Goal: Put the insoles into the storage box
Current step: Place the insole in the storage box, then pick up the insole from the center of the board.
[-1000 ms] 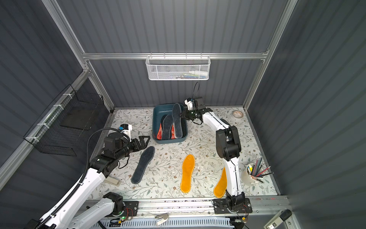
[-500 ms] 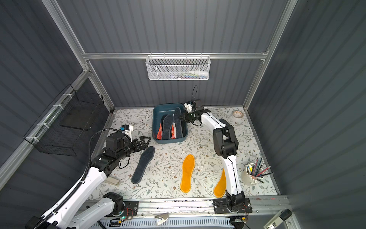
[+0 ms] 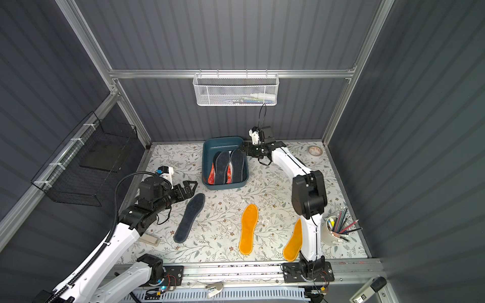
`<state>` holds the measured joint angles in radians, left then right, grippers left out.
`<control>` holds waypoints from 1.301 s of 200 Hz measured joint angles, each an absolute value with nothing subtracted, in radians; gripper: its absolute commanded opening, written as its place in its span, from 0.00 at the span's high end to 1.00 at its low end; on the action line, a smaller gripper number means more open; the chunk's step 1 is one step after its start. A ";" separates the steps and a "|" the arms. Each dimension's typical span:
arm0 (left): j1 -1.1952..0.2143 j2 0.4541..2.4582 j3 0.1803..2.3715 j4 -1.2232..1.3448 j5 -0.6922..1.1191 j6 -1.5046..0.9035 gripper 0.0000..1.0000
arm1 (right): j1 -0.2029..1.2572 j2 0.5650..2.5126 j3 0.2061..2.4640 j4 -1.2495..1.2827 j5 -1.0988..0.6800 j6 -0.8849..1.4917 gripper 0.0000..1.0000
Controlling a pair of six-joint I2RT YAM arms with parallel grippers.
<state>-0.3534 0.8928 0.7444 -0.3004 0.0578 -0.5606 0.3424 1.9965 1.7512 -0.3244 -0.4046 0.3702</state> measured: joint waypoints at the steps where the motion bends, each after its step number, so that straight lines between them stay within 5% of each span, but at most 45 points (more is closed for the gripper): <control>1: -0.353 0.893 0.744 -0.300 0.058 -0.561 0.01 | 0.342 1.985 1.744 -0.322 -0.402 0.368 0.05; 61: -0.377 0.920 0.715 -0.284 0.054 -0.633 0.06 | 0.348 1.447 1.207 -0.078 -0.262 0.420 0.01; 110: -0.656 1.022 0.712 -0.268 -0.104 -0.715 0.17 | 0.352 1.196 0.864 -0.120 -0.109 0.480 0.01; 177: -1.017 1.388 0.810 -0.265 -0.275 -0.825 0.23 | 0.345 1.038 0.731 -0.270 0.052 0.521 0.01; 260: -1.081 1.652 1.016 -0.308 -0.262 -0.843 0.39 | 0.332 0.991 0.631 -0.318 0.051 0.566 0.01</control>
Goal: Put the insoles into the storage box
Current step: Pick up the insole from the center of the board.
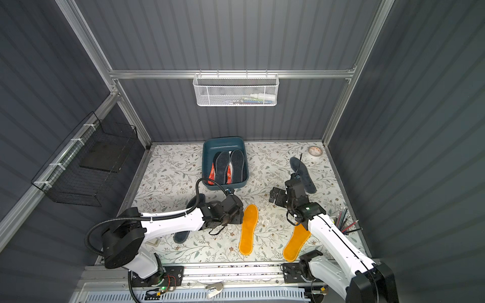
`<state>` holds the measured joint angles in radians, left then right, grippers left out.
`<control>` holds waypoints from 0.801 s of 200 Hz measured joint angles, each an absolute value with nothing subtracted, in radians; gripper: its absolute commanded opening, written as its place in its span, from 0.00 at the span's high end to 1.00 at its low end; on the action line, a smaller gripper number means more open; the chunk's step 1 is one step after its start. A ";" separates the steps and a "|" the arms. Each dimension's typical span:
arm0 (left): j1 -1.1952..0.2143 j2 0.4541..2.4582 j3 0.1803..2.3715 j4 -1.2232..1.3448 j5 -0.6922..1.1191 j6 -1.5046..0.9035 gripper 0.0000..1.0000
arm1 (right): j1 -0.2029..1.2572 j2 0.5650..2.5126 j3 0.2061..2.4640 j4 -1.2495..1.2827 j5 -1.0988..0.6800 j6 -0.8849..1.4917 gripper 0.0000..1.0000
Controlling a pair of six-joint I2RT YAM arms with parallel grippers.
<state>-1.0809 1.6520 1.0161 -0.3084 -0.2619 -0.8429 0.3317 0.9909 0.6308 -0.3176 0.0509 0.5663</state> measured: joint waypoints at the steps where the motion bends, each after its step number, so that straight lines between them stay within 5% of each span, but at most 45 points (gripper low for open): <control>1: -1.081 1.654 1.018 -0.310 -0.262 -0.843 0.39 | 0.331 0.990 0.630 -0.317 0.051 0.567 0.01; 101: -1.112 1.873 1.216 -0.464 -0.262 -0.839 0.47 | 0.307 0.970 0.591 -0.307 0.028 0.580 0.01; 160: -1.112 1.928 1.260 -0.531 -0.265 -0.834 0.62 | 0.294 0.950 0.562 -0.301 0.014 0.587 0.01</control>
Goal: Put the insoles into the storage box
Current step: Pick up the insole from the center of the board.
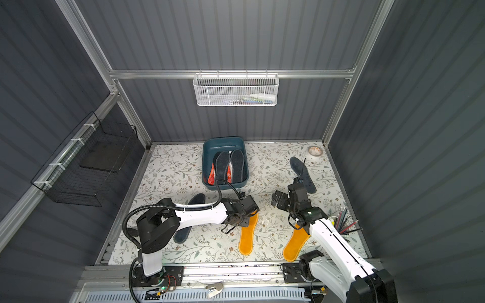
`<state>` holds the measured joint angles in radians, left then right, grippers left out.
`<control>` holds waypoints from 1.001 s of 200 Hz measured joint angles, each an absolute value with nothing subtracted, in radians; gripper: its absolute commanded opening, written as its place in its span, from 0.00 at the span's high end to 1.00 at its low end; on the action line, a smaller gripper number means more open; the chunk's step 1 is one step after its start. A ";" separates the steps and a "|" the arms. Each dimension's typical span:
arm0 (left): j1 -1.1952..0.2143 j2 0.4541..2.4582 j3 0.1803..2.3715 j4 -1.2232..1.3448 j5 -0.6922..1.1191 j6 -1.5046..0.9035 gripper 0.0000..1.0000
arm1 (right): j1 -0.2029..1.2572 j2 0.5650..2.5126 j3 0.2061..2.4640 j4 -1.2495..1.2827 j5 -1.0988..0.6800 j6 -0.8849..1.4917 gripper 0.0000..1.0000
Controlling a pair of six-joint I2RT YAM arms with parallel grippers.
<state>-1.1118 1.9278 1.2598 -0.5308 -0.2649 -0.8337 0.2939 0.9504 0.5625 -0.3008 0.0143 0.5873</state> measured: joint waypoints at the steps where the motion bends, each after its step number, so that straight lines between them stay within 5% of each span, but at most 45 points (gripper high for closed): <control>1: -1.111 1.928 1.260 -0.531 -0.265 -0.834 0.62 | 0.294 0.950 0.562 -0.301 0.014 0.587 0.01; 34: -1.086 1.928 1.261 -0.540 -0.266 -0.822 0.70 | 0.288 0.950 0.561 -0.294 0.002 0.588 0.01; 87: -0.997 1.885 1.240 -0.546 -0.261 -0.804 0.59 | 0.282 0.953 0.554 -0.279 -0.010 0.592 0.01; 200: -0.999 1.895 1.221 -0.524 -0.175 -0.809 0.65 | 0.276 0.956 0.550 -0.276 -0.024 0.598 0.01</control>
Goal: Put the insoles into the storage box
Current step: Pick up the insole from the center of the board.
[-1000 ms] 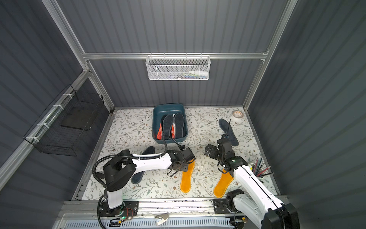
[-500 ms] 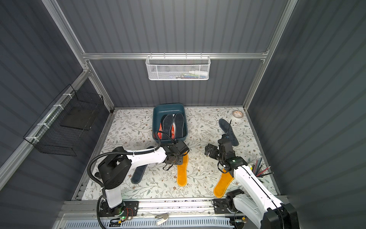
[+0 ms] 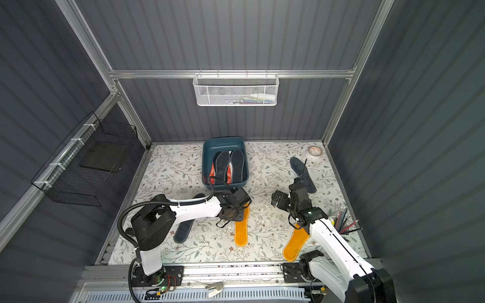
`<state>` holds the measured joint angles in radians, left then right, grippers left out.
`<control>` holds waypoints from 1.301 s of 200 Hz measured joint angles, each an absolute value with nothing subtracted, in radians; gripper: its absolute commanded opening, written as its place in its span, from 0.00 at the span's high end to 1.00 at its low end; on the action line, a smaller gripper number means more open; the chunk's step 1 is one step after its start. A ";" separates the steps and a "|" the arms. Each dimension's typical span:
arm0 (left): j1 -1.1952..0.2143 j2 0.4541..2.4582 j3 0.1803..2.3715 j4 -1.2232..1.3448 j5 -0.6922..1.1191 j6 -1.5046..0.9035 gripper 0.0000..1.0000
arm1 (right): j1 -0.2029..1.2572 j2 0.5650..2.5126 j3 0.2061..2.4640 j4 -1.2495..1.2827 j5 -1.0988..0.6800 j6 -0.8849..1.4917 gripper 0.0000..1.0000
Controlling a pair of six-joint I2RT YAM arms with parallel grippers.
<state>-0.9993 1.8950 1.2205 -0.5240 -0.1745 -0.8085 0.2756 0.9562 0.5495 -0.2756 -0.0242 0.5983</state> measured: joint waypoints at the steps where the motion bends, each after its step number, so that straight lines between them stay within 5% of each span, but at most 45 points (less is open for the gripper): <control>1: -0.999 1.895 1.221 -0.524 -0.174 -0.809 0.65 | 0.276 0.956 0.550 -0.276 -0.024 0.599 0.01; 48: -0.986 1.897 1.222 -0.528 -0.167 -0.807 0.75 | 0.274 0.949 0.550 -0.276 -0.027 0.599 0.01; 85: -0.966 1.894 1.224 -0.527 -0.157 -0.804 1.00 | 0.271 0.948 0.550 -0.276 -0.028 0.599 0.01; 176: -0.900 1.702 1.062 -0.374 -0.132 -0.778 1.00 | 0.266 0.948 0.550 -0.271 -0.074 0.598 0.01; 260: -0.857 1.524 0.849 -0.007 0.019 -0.743 1.00 | 0.266 0.919 0.545 -0.123 -0.329 0.619 0.02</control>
